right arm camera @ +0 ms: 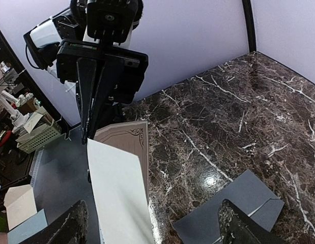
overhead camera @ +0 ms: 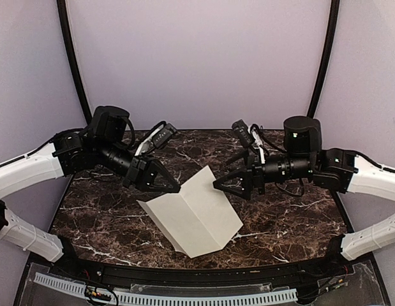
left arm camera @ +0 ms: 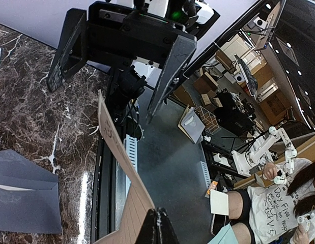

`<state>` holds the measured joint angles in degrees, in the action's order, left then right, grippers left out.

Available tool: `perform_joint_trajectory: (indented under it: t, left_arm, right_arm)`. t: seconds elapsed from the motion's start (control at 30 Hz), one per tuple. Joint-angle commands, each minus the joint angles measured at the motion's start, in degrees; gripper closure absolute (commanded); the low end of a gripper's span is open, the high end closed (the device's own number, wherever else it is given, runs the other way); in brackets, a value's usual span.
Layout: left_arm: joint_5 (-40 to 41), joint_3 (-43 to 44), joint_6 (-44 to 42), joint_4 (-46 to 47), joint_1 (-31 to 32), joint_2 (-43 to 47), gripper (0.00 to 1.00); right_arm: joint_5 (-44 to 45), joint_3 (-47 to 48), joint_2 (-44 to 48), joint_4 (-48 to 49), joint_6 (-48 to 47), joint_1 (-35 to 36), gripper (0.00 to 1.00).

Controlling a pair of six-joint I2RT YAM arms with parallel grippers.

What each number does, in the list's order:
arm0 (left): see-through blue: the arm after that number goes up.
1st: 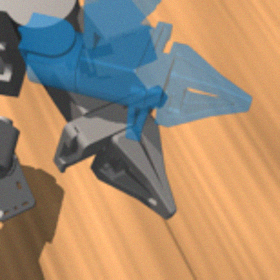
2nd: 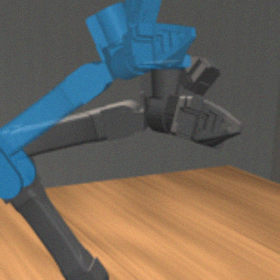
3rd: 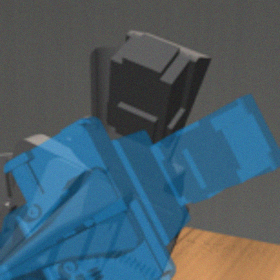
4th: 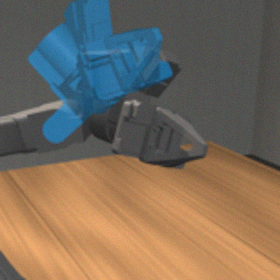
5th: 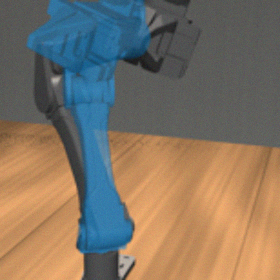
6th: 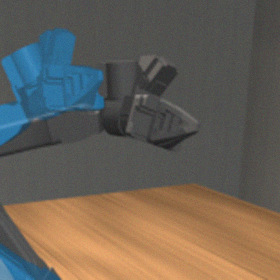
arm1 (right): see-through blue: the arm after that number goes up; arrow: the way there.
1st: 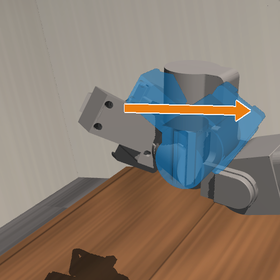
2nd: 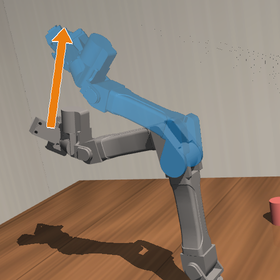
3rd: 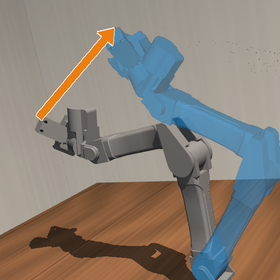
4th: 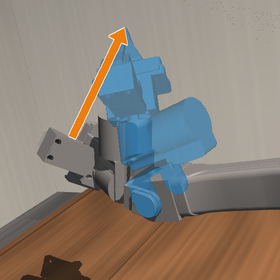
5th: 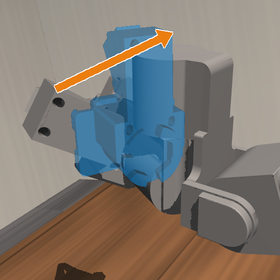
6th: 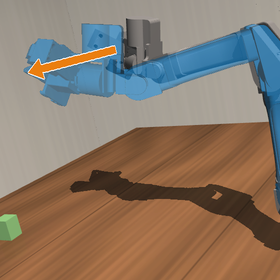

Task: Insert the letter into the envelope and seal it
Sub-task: Pick up the letter from the center of the board.

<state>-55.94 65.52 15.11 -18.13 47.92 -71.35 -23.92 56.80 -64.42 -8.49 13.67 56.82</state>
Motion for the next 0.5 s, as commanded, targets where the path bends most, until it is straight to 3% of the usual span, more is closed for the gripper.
perform_joint_trajectory:
  t: [0.0, 0.27, 0.47]
  left_arm:
    - [-1.77, 3.61, -2.46, -0.82, 1.33, -1.40, 1.00]
    - [-4.22, 6.69, -4.26, -1.00, 1.55, -4.44, 1.00]
    - [-4.66, 6.88, -5.26, -1.43, 1.55, -5.60, 0.98]
  right_arm:
    - [-4.89, -0.67, -0.39, 0.00, 0.33, -0.45, 0.18]
    - [-14.63, -4.94, 0.19, 7.82, 4.64, -0.52, 0.45]
    - [-14.20, -6.11, 0.34, 10.69, 6.44, -1.02, 0.92]
